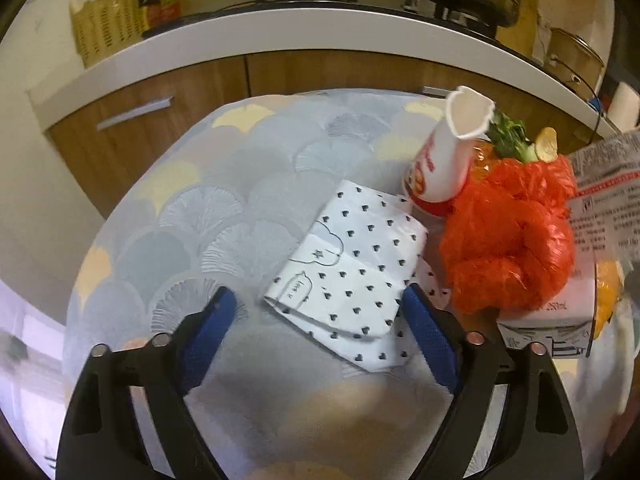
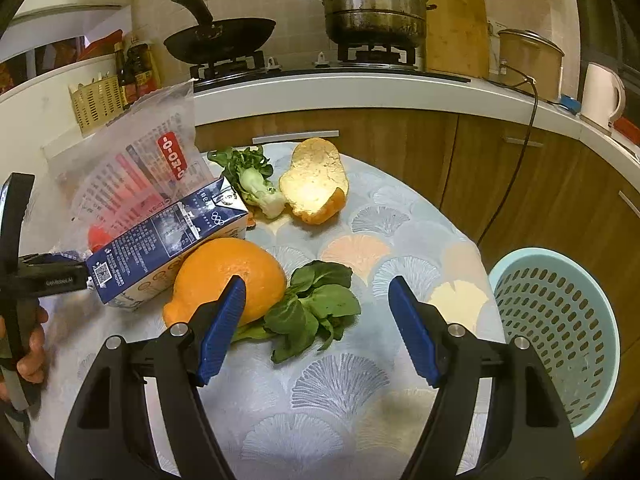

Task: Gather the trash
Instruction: 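Grasp the white polka-dot paper with the left tool, then grasp the orange peel with the right tool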

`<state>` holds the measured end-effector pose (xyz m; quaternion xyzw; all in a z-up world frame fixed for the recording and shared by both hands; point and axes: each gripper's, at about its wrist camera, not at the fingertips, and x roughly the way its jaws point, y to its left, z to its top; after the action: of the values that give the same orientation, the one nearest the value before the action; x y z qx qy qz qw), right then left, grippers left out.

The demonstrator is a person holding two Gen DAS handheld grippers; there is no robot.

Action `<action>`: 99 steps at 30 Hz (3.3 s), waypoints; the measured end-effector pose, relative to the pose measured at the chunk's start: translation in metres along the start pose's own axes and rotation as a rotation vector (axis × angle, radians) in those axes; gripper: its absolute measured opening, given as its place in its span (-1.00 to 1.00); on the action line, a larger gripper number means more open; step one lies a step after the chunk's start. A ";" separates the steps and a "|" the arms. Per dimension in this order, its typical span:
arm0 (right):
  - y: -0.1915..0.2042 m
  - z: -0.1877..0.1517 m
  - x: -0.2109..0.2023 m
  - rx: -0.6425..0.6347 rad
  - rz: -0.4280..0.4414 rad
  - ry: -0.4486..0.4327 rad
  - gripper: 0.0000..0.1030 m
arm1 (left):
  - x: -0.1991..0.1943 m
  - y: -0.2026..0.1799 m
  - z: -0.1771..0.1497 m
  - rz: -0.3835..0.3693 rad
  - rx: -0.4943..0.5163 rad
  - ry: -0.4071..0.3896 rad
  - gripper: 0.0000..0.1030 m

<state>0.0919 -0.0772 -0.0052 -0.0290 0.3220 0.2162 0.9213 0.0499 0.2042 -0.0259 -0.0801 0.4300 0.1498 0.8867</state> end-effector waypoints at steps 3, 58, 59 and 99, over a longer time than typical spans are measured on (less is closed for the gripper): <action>-0.002 0.000 0.001 0.008 0.003 0.004 0.36 | -0.005 -0.003 -0.003 -0.012 0.016 -0.022 0.12; 0.038 -0.021 0.002 -0.096 0.064 0.192 -0.39 | -0.076 0.021 -0.023 -0.318 -0.195 -0.289 -0.87; 0.044 -0.021 0.005 -0.105 0.055 0.201 -0.38 | -0.077 0.022 -0.024 -0.320 -0.194 -0.289 -0.87; 0.040 -0.003 0.021 -0.032 -0.041 0.185 0.46 | -0.082 0.025 -0.030 -0.336 -0.201 -0.289 -0.86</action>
<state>0.0878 -0.0335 -0.0170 -0.0703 0.4015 0.1989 0.8913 -0.0286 0.2040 0.0202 -0.2159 0.2622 0.0523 0.9391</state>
